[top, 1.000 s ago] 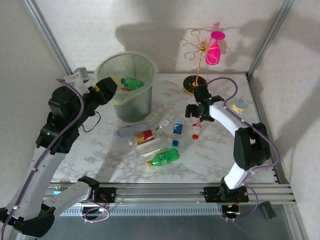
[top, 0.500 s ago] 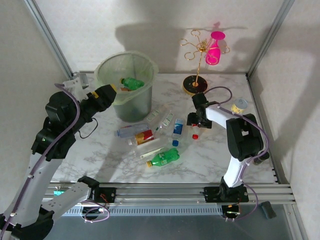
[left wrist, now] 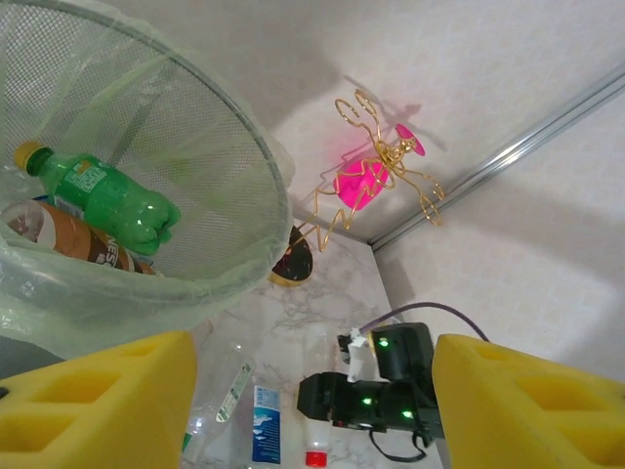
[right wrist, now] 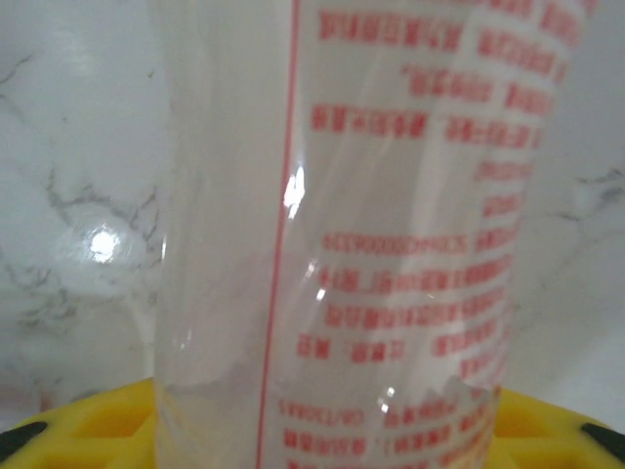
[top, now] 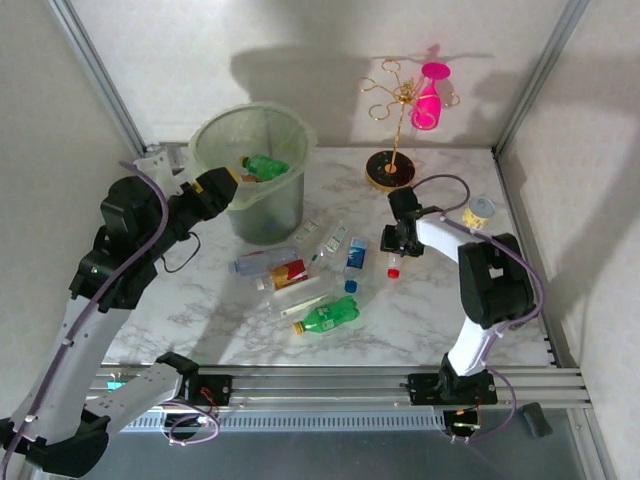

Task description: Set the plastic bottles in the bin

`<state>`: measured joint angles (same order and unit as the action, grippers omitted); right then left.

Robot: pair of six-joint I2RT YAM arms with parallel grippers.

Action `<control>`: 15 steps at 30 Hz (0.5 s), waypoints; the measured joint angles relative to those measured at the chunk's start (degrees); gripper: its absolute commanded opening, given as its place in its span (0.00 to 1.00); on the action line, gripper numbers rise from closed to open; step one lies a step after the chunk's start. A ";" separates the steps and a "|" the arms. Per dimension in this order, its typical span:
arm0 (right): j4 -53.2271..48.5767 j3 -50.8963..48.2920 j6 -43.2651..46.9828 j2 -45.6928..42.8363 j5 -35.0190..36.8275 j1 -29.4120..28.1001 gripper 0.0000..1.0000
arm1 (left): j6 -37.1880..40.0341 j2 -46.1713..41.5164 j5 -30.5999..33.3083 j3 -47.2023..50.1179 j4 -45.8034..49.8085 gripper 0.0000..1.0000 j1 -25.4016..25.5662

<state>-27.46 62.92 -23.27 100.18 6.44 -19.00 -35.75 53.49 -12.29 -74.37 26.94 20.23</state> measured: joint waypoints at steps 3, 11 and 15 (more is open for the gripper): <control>-0.35 -1.25 -0.39 -6.51 0.44 -0.31 0.50 | -0.02 1.95 0.07 -1.31 -0.07 0.64 0.22; -0.83 -0.15 0.17 -24.04 -0.11 -9.27 0.52 | -0.04 8.09 2.19 -5.81 -0.17 0.77 5.11; -0.52 3.06 1.51 -27.78 -4.37 -14.32 0.52 | 0.02 11.65 3.41 -7.89 -0.70 0.82 9.51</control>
<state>-27.99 65.98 -21.76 72.40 2.07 -33.32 -35.73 65.14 -8.88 -82.26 26.24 29.74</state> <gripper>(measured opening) 0.520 0.788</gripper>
